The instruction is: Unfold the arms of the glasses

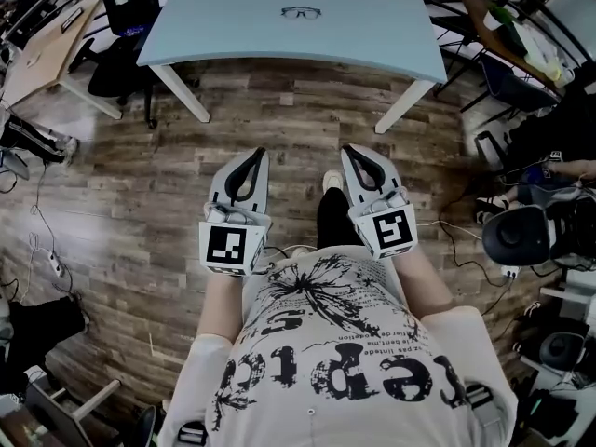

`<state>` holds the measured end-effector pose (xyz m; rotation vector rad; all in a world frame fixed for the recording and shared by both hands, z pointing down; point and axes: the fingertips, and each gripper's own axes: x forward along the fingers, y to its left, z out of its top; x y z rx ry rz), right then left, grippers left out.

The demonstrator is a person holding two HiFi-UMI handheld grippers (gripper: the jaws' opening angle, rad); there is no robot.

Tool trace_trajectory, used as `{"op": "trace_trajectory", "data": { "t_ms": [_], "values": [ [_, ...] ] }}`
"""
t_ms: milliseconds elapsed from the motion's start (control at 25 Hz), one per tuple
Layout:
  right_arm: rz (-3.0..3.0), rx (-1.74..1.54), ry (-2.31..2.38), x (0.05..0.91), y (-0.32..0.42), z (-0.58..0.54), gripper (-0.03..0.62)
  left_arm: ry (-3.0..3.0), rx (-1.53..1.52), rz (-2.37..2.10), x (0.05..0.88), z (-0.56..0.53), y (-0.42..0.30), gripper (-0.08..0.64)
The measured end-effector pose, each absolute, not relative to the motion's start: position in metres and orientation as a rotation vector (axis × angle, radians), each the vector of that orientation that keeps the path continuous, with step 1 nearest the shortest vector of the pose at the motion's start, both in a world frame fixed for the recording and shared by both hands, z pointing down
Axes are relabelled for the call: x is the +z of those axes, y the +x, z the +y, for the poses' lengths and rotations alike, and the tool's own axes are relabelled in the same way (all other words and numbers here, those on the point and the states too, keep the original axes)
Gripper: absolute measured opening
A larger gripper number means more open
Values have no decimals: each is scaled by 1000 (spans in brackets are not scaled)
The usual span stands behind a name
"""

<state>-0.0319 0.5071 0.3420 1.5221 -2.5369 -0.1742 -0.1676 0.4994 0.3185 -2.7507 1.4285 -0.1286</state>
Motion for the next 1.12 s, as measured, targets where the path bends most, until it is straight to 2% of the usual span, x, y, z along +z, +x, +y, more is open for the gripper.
{"op": "trace_trajectory", "data": {
  "t_ms": [320,840,1120],
  "values": [
    [-2593,-142,1451,349,-12,402,11,-2708,-181,1521,327,407,-154,18],
    [-2598,-120,1313,351,70,166,11,-2631,-149,1681,317,173,-85,18],
    [-2553,-77,1311,371,90,92,11,-2687,-184,1678,334,101,-67,18]
  ]
}}
